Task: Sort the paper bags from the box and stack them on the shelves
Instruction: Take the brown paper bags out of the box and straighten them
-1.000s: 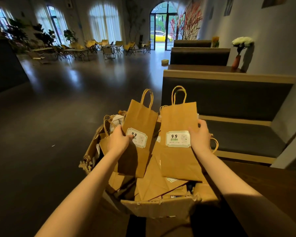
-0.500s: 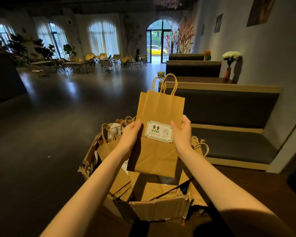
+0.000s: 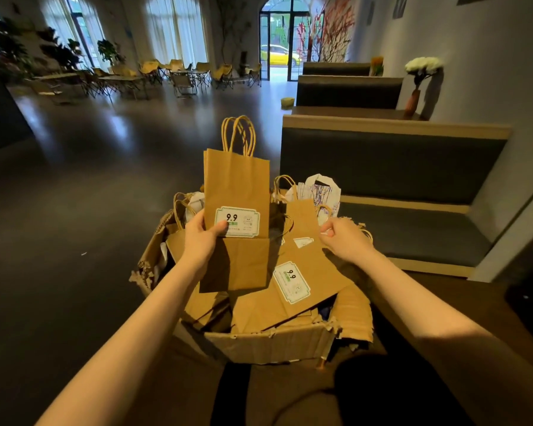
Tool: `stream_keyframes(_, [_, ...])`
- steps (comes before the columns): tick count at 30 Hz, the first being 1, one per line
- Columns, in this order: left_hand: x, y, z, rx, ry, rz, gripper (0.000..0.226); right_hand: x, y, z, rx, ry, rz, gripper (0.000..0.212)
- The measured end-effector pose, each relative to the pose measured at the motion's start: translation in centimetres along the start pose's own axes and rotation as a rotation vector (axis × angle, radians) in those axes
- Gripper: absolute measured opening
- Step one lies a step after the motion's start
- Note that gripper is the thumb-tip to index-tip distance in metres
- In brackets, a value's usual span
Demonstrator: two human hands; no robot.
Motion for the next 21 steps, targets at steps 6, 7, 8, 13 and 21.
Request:
stream_keyframes(6, [0.4, 0.1, -1.2, -0.048, 0.029, 0.012, 0.030, 1.5, -0.8, 1.7, 0.145, -0.423, -0.010, 0.073])
stream_keyframes(7, [0.5, 0.2, -1.2, -0.052, 0.030, 0.011, 0.030, 1.9, -0.9, 1.6, 0.156, -0.435, -0.028, 0.079])
stream_keyframes(8, [0.5, 0.2, -1.2, -0.051, 0.029, 0.010, 0.030, 2.1, -1.0, 1.4, 0.168, -0.447, -0.033, 0.084])
stream_keyframes(13, [0.6, 0.4, -1.0, -0.029, 0.029, 0.015, 0.031, 2.9, -1.4, 0.3, 0.224, -0.500, -0.022, 0.095])
stream_keyframes(21, [0.2, 0.4, 0.1, 0.071, 0.054, 0.089, 0.020, -0.2, -1.4, -1.3, 0.137, -0.156, 0.067, 0.050])
Point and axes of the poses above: each hand's wrist, its own y-axis towards the middle knuckle, its own x-axis out of the palm, z = x × y, the point moved 2 cm from there along y, towards the middle knuckle, and after that the axes turned 4 degrees about x, right-handed, at the moved point
